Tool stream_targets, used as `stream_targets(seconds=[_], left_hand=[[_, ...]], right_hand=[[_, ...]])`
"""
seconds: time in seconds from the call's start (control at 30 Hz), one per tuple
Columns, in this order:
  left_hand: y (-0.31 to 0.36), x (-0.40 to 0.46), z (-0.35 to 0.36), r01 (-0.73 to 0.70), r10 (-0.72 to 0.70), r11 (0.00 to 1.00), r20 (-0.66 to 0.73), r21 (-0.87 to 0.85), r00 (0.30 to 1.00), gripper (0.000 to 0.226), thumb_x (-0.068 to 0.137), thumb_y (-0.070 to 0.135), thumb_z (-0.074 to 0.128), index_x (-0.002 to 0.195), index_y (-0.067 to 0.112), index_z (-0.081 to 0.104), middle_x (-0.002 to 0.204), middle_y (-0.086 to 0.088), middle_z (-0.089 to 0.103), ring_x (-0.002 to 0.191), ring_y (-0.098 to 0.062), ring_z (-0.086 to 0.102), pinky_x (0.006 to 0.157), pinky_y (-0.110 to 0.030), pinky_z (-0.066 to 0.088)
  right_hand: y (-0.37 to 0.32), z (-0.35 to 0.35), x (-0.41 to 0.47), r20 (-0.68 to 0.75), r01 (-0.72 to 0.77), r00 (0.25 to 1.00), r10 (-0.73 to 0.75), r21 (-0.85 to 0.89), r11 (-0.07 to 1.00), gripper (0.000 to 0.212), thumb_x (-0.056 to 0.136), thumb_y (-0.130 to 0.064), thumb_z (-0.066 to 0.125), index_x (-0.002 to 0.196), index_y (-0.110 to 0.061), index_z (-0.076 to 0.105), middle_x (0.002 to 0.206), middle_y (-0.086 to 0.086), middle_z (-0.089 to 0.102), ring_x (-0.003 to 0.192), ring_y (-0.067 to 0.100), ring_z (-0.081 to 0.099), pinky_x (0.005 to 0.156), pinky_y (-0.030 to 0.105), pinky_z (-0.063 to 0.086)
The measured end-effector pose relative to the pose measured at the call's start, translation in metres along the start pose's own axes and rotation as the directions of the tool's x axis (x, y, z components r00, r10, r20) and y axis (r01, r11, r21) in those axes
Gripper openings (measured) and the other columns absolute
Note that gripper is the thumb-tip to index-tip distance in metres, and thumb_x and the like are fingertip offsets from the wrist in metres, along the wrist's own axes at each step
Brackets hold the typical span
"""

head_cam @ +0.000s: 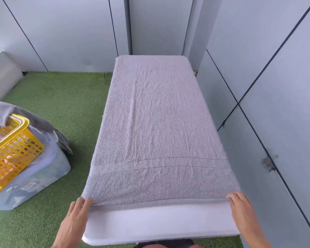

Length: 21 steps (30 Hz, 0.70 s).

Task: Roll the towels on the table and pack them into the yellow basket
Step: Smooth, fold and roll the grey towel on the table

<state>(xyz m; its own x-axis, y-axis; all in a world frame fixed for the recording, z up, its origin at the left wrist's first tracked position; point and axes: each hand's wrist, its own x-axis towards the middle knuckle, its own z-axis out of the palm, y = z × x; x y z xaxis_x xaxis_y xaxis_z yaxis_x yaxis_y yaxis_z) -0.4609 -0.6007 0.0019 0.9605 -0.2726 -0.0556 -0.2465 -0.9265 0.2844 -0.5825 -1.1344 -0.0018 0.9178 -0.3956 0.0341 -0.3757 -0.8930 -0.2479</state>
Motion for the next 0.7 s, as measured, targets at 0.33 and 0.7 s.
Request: stream_targets(seconds=[0.33,0.7], left_hand=[[0.012,-0.001,-0.007,-0.044,0.044,0.999,0.03,-0.014,0.999,0.07,0.059,-0.018,0.069,0.115,0.02,0.051,0.11,0.005,0.049,0.095,-0.016,0.049,0.044,-0.025,0.05],[0.013,0.008,0.001,-0.048,0.047,0.999,-0.069,-0.014,0.996,0.016,0.085,0.013,0.042,0.094,0.019,0.053,0.089,0.008,0.051,0.082,-0.018,0.048,0.069,-0.034,0.048]], right_hand=[[0.001,-0.019,-0.003,0.084,-0.022,0.996,0.014,0.094,0.995,0.026,0.081,0.008,0.064,0.096,-0.013,0.067,0.097,-0.009,0.058,0.099,0.024,0.054,0.081,0.028,0.038],[0.015,-0.032,0.005,0.158,-0.035,0.987,0.015,0.123,0.992,0.018,0.089,0.0,0.059,0.095,-0.014,0.067,0.089,-0.012,0.058,0.091,0.017,0.053,0.077,0.027,0.036]])
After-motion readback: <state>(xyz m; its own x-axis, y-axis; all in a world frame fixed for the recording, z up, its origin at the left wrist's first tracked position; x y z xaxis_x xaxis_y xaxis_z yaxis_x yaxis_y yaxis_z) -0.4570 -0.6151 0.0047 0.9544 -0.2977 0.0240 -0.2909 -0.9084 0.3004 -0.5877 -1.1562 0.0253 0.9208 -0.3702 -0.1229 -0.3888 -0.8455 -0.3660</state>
